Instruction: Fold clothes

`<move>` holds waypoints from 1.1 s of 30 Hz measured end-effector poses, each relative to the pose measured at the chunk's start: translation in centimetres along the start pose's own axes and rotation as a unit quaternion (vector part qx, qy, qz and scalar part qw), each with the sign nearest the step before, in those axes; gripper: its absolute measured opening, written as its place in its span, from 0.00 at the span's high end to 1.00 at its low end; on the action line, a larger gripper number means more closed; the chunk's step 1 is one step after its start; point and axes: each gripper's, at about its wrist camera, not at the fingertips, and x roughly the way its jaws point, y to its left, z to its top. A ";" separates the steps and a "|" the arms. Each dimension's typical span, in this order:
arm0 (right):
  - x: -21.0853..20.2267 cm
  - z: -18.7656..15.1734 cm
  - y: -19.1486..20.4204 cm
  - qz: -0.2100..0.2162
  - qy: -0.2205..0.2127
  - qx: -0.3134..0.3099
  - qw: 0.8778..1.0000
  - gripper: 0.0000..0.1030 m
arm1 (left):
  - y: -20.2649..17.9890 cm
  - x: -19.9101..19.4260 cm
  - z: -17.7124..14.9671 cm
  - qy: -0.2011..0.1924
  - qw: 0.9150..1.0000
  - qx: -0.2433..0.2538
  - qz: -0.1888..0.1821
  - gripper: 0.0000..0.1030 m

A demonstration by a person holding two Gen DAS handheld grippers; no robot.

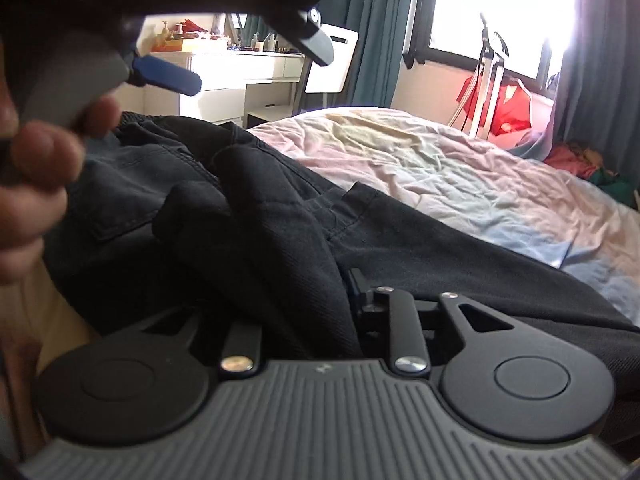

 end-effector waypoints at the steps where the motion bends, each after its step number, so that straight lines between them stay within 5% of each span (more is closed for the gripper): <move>1: -0.8 0.1 -0.5 0.017 0.009 0.016 1.000 0.56 | -0.5 0.2 -0.3 0.004 1.000 0.014 0.000 0.01; 3: -2.8 0.1 -1.7 0.047 0.023 0.045 0.998 0.44 | -1.5 0.6 -0.9 0.016 0.999 0.039 -0.001 0.01; 8: -8.9 -0.1 -5.6 0.067 -0.003 0.112 0.991 0.42 | -3.2 1.5 -2.5 0.047 0.996 0.082 0.000 0.01; 12: -11.7 0.2 -10.1 0.007 -0.066 0.158 0.985 0.42 | -3.9 2.6 -3.8 0.076 0.991 0.109 0.017 0.01; 14: -11.2 -0.2 -12.3 -0.050 -0.060 0.182 0.980 0.41 | -4.1 3.2 -4.4 0.092 0.988 0.121 0.025 0.01; 18: -8.4 -3.2 -15.8 -0.087 -0.017 0.236 0.968 0.72 | -4.7 4.4 -5.7 0.123 0.981 0.147 0.043 0.01; 22: -5.1 -5.9 -16.1 -0.098 0.038 0.248 0.963 0.77 | -5.1 5.5 -6.9 0.150 0.973 0.168 0.058 0.01; 28: -5.1 -6.2 -15.7 -0.099 0.033 0.249 0.963 0.77 | -3.8 4.6 -5.3 0.141 0.979 0.133 0.058 0.01; 33: -6.1 -6.2 -15.1 -0.103 0.029 0.241 0.965 0.76 | 1.9 0.7 0.4 0.111 0.993 0.002 0.049 0.01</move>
